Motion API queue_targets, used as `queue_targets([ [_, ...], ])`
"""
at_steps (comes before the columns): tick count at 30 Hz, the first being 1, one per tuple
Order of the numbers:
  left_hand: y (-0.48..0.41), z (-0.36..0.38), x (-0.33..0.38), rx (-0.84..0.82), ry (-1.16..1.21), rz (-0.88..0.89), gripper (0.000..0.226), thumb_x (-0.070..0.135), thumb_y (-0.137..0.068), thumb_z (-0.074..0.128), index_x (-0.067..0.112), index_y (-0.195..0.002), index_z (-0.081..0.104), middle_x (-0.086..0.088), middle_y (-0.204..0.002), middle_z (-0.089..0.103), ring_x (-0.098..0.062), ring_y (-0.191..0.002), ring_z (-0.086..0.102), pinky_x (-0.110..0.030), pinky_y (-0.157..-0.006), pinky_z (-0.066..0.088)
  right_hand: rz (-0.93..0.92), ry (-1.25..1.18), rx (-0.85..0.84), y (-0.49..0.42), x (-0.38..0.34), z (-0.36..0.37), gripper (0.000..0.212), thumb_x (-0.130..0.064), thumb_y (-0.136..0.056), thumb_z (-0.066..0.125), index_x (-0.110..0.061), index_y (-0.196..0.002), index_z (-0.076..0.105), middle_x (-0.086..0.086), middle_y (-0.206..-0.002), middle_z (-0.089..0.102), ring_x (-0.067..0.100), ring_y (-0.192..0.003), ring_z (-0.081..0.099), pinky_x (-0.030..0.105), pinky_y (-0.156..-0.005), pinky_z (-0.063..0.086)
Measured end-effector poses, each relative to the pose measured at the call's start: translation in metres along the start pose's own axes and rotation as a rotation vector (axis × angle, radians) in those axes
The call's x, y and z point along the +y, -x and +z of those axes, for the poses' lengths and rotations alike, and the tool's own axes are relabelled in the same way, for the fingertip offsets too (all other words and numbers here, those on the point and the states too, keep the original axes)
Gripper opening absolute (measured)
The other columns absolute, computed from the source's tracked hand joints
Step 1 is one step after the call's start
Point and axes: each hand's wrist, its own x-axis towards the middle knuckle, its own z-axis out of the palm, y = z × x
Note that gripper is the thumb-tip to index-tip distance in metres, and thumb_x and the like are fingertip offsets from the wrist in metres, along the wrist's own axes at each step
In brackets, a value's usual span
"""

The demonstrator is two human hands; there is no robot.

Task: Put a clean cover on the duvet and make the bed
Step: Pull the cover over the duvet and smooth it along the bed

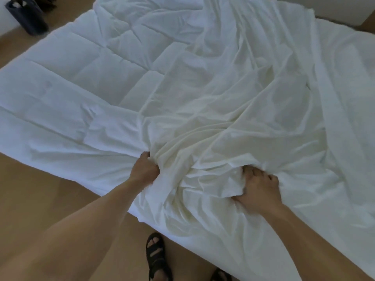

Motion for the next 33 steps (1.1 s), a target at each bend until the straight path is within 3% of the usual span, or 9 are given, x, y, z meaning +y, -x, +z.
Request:
queue_targets([
  [4, -0.015, -0.034, 0.014, -0.279, 0.660, -0.139, 0.038, 0.016, -0.075, 0.067, 0.002, -0.110, 0.069, -0.021, -0.105, 0.071, -0.032, -0.087, 0.067, -0.037, -0.075, 0.055, -0.048, -0.085, 0.109, -0.004, 0.002, -0.003, 0.028, -0.029, -0.082, 0.061, -0.014, -0.104, 0.069, 0.008, -0.098, 0.073, 0.029, -0.093, 0.069, 0.041, -0.079, 0.042],
  [7, -0.043, -0.093, 0.013, -0.029, 0.493, -0.062, 0.042, 0.013, -0.066, 0.076, 0.005, -0.107, 0.067, -0.015, -0.099, 0.069, -0.029, -0.082, 0.066, -0.035, -0.070, 0.054, -0.002, -0.137, 0.273, -0.008, 0.023, -0.022, 0.026, -0.022, -0.072, 0.050, -0.013, -0.088, 0.069, 0.009, -0.072, 0.070, 0.032, -0.066, 0.069, 0.041, -0.066, 0.044],
  [12, -0.086, -0.181, -0.005, 0.542, 0.291, -0.080, 0.046, 0.015, -0.080, 0.067, 0.000, -0.122, 0.060, -0.021, -0.116, 0.065, -0.037, -0.106, 0.062, -0.038, -0.080, 0.046, 0.299, -0.213, 0.277, -0.028, 0.027, -0.063, 0.021, -0.020, -0.090, 0.059, -0.013, -0.108, 0.067, 0.017, -0.093, 0.072, 0.039, -0.085, 0.068, 0.046, -0.082, 0.043],
  [17, -0.076, -0.143, -0.024, 0.257, 0.486, -0.136, 0.064, 0.040, -0.080, 0.069, -0.002, -0.126, 0.054, -0.018, -0.112, 0.062, -0.030, -0.095, 0.059, -0.037, -0.072, 0.046, 0.418, -0.210, 0.142, -0.030, -0.019, -0.056, 0.051, -0.028, -0.082, 0.067, -0.012, -0.130, 0.056, 0.019, -0.122, 0.061, 0.041, -0.111, 0.057, 0.050, -0.093, 0.040],
  [23, -0.027, -0.075, -0.054, 0.248, 0.617, -0.273, 0.078, 0.044, -0.077, 0.081, 0.004, -0.134, 0.046, -0.004, -0.116, 0.056, -0.027, -0.103, 0.054, -0.039, -0.090, 0.045, -0.070, -0.252, 0.683, 0.011, -0.085, -0.026, 0.053, -0.029, -0.072, 0.060, -0.007, -0.120, 0.053, 0.017, -0.119, 0.053, 0.039, -0.113, 0.051, 0.053, -0.102, 0.033],
  [26, -0.015, -0.053, -0.063, -0.062, 0.778, -0.395, 0.067, 0.044, -0.067, 0.088, 0.017, -0.121, 0.059, 0.001, -0.117, 0.066, -0.025, -0.108, 0.060, -0.045, -0.100, 0.047, -0.203, -0.178, 0.525, 0.025, -0.096, -0.001, 0.054, -0.045, -0.069, 0.062, -0.013, -0.113, 0.060, 0.007, -0.112, 0.054, 0.035, -0.103, 0.055, 0.050, -0.094, 0.037],
  [29, -0.029, -0.047, -0.054, -0.154, 0.827, -0.441, 0.047, 0.027, -0.075, 0.085, 0.017, -0.114, 0.061, -0.004, -0.115, 0.068, -0.028, -0.107, 0.062, -0.048, -0.102, 0.048, -0.117, 0.009, 0.147, 0.025, -0.085, 0.022, 0.112, -0.062, -0.044, 0.080, -0.015, -0.140, 0.047, 0.013, -0.136, 0.049, 0.038, -0.125, 0.045, 0.057, -0.103, 0.026],
  [31, -0.041, -0.045, -0.049, -0.148, 0.882, -0.439, 0.047, 0.018, -0.079, 0.082, 0.008, -0.120, 0.063, -0.011, -0.117, 0.069, -0.032, -0.105, 0.065, -0.049, -0.102, 0.049, -0.054, 0.027, 0.034, 0.020, -0.079, 0.029, 0.131, -0.055, -0.029, 0.090, -0.018, -0.144, 0.039, 0.019, -0.139, 0.049, 0.042, -0.128, 0.042, 0.060, -0.102, 0.025],
  [33, -0.047, -0.044, -0.045, -0.148, 0.913, -0.419, 0.042, 0.011, -0.084, 0.075, 0.004, -0.123, 0.063, -0.014, -0.114, 0.070, -0.032, -0.102, 0.066, -0.046, -0.097, 0.052, 0.004, -0.021, -0.022, 0.013, -0.080, 0.029, 0.120, -0.036, -0.028, 0.097, -0.014, -0.134, 0.045, 0.021, -0.118, 0.062, 0.041, -0.107, 0.060, 0.056, -0.087, 0.044],
])
